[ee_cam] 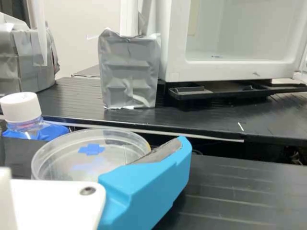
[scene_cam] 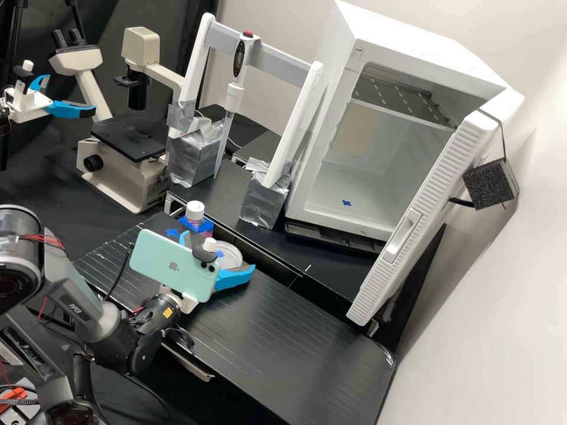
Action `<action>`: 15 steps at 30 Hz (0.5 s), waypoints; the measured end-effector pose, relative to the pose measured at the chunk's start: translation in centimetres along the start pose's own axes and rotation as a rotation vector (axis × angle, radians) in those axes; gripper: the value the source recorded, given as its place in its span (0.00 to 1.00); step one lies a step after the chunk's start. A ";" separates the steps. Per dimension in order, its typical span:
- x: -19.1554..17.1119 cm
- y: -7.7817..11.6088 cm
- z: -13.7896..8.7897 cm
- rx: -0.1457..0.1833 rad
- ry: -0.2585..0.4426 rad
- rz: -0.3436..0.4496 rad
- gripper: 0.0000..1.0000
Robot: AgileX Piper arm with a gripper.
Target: Open the lid
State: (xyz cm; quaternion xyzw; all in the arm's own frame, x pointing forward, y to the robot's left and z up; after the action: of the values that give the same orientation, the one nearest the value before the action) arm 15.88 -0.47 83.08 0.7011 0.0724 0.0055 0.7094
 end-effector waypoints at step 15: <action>0.0 -0.1 0.1 0.007 -0.005 -0.005 0.00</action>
State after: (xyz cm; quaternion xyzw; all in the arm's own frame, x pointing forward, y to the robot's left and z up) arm 15.93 -0.60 83.00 0.7034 0.0724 0.0016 0.7071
